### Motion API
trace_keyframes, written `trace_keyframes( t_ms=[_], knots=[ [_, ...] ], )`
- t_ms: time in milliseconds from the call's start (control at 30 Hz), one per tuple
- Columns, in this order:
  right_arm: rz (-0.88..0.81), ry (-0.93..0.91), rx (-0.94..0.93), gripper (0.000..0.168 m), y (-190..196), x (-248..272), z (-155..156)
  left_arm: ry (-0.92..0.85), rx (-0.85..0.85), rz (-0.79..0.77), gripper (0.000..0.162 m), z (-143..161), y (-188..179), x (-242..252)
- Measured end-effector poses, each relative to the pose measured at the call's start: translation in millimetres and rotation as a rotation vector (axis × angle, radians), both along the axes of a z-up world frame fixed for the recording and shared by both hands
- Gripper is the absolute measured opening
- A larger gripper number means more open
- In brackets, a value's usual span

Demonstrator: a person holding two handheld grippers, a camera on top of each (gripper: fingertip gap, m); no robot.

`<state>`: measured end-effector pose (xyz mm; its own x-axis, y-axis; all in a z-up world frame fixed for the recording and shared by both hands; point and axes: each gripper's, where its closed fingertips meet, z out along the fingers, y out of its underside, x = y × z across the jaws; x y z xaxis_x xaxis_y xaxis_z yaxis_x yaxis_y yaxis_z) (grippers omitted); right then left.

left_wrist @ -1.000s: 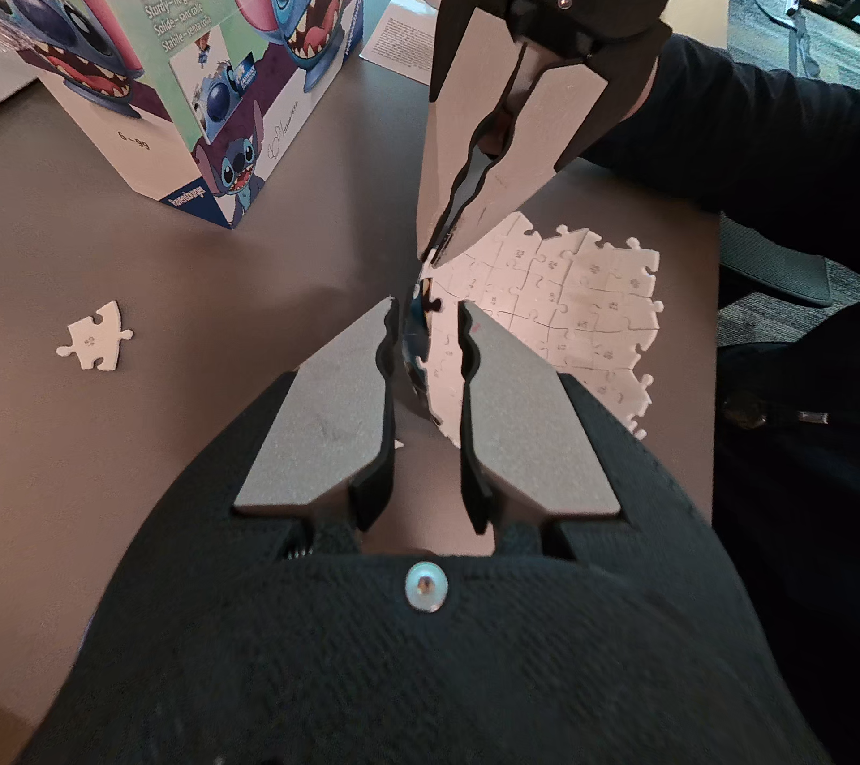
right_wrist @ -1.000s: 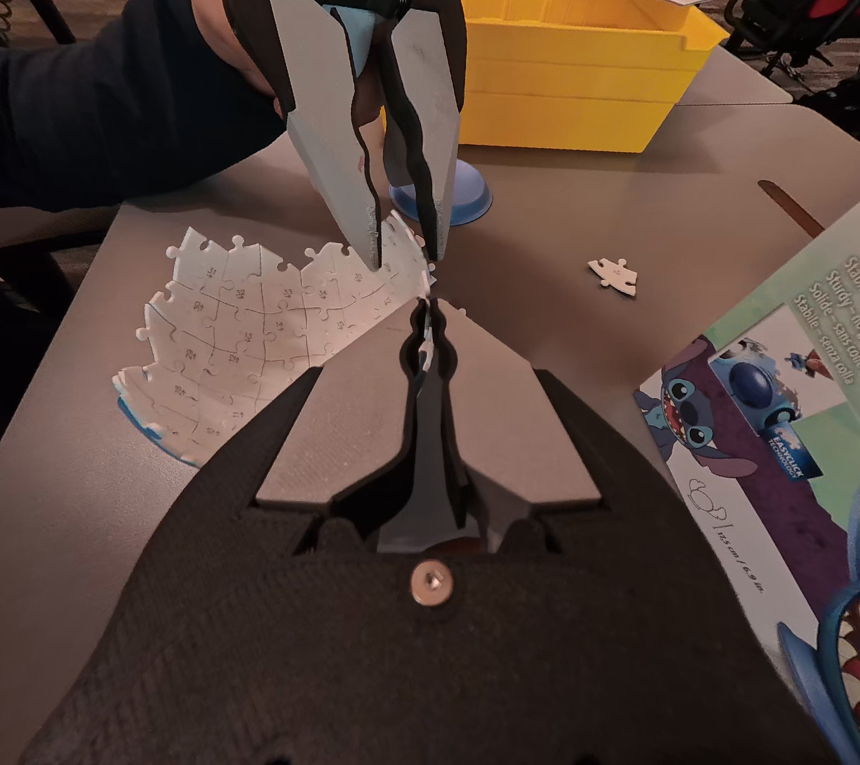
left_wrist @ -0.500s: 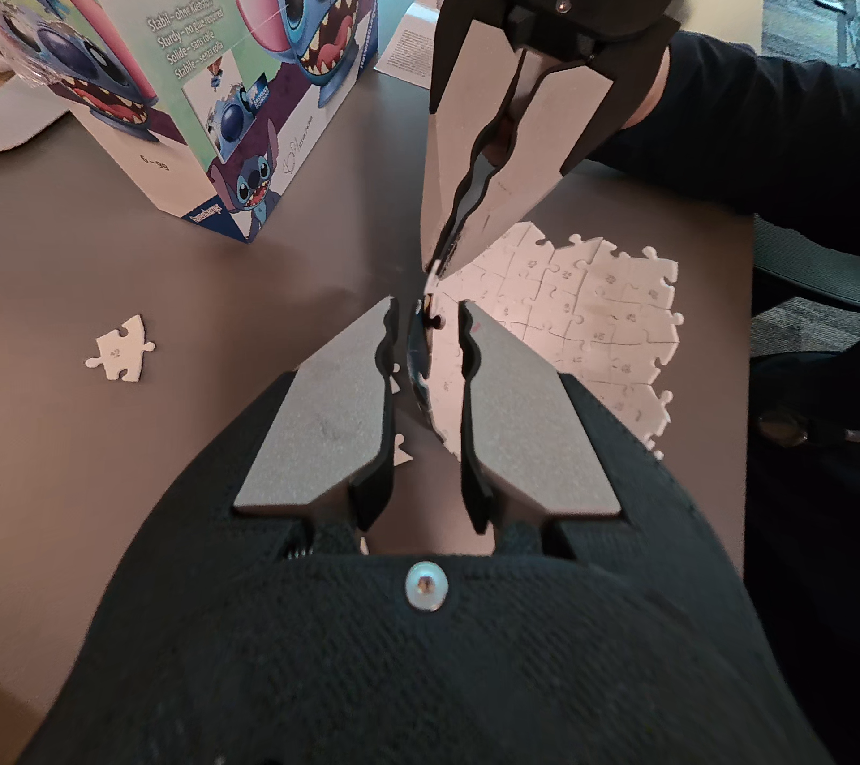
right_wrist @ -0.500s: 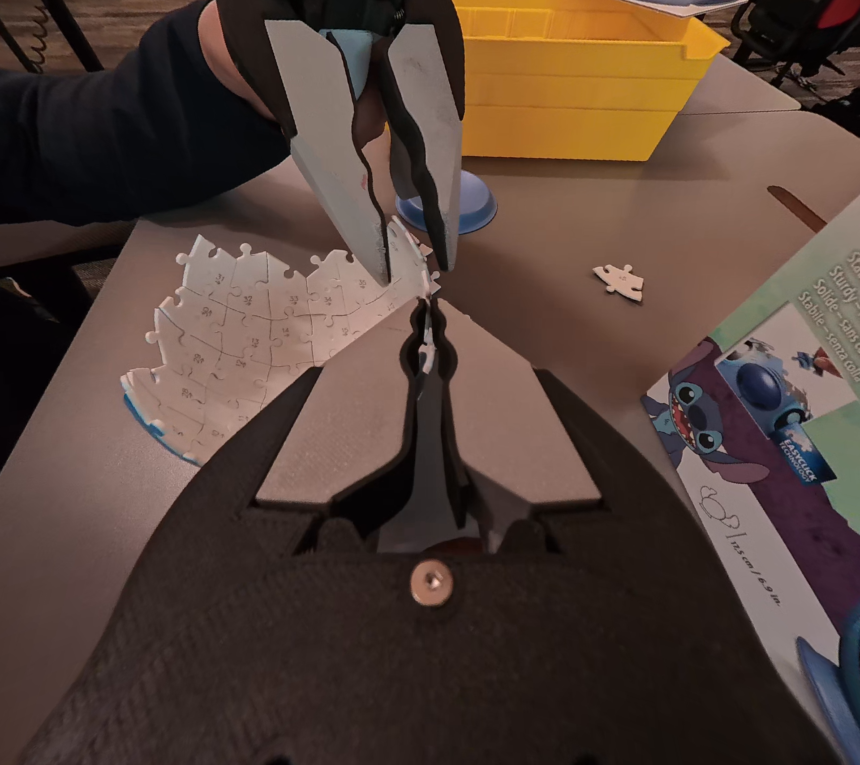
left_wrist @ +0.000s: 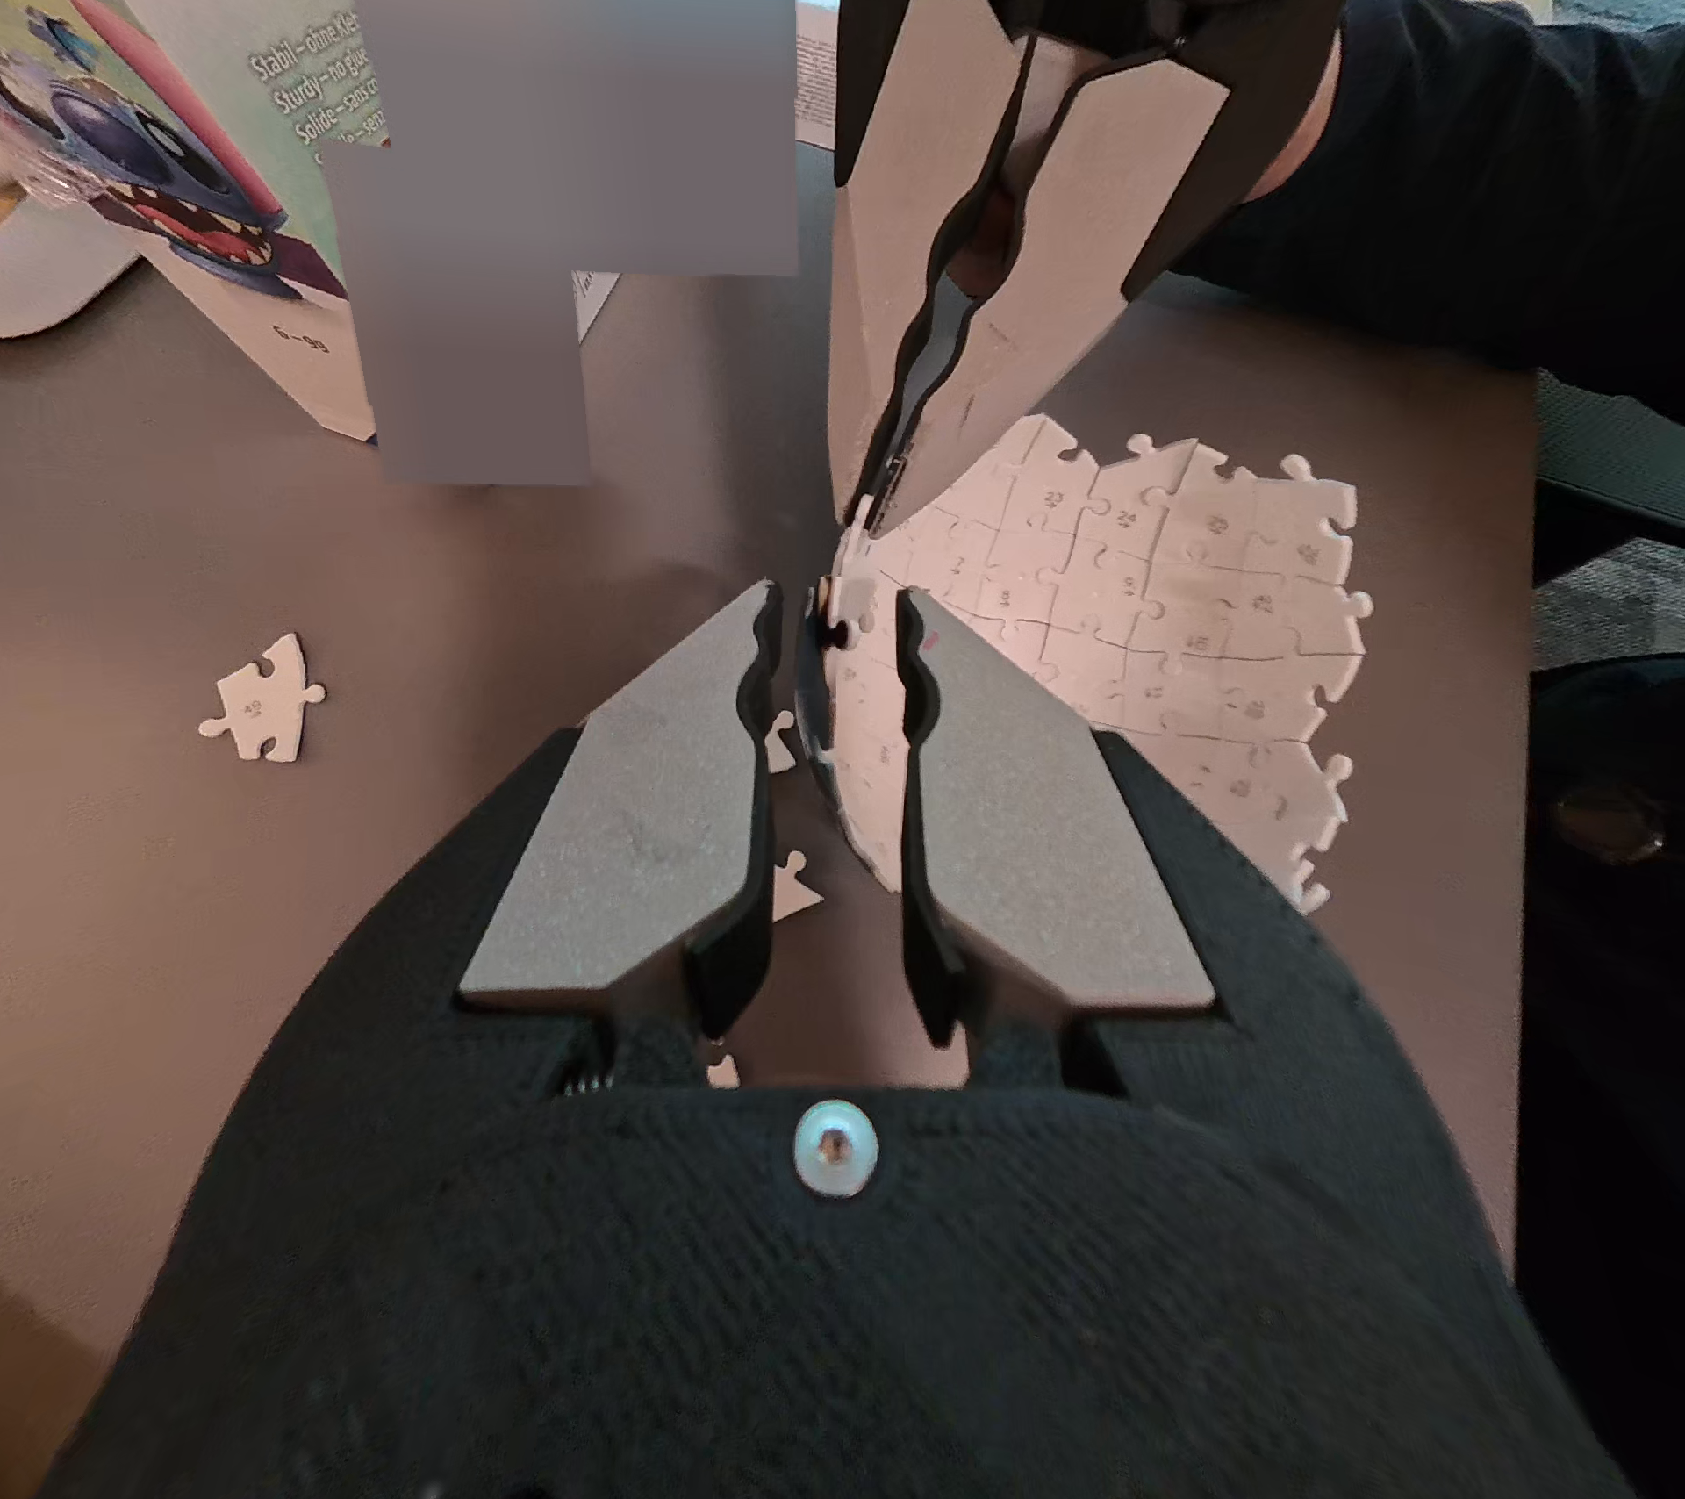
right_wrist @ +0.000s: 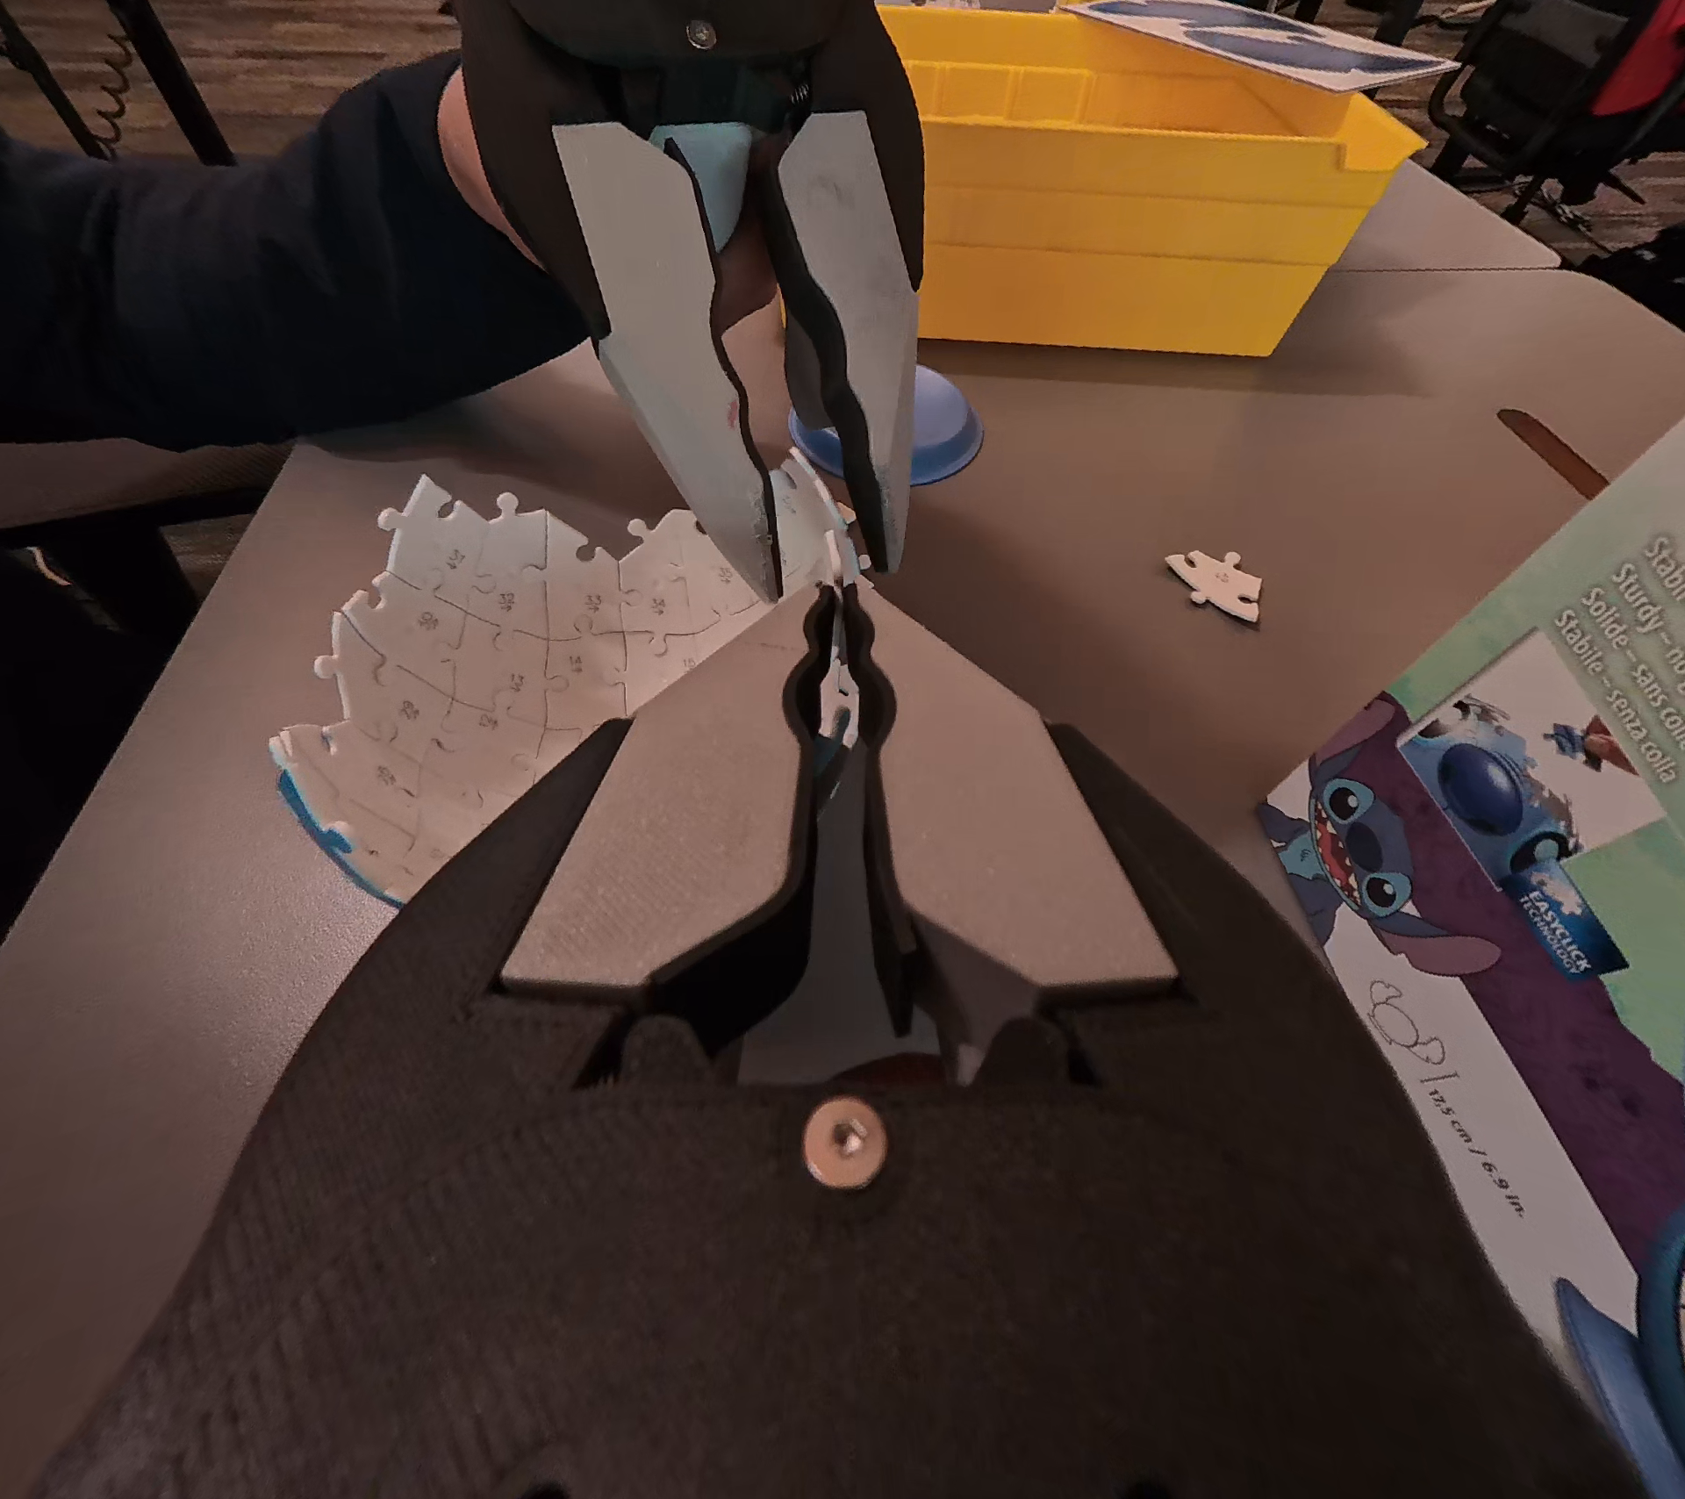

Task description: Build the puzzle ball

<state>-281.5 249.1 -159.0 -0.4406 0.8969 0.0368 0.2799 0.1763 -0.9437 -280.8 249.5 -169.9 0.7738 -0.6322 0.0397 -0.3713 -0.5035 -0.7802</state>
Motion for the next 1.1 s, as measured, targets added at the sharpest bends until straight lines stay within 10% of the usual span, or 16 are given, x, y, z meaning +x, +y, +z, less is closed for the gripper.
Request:
trace_keyframes(
  t_ms=[1100],
  knots=[
    [0.018,0.090,0.015,0.000,-5.2,5.2,21.8,-0.062,0.132,-0.042,0.000,31.0,-4.0,7.4]
  ],
)
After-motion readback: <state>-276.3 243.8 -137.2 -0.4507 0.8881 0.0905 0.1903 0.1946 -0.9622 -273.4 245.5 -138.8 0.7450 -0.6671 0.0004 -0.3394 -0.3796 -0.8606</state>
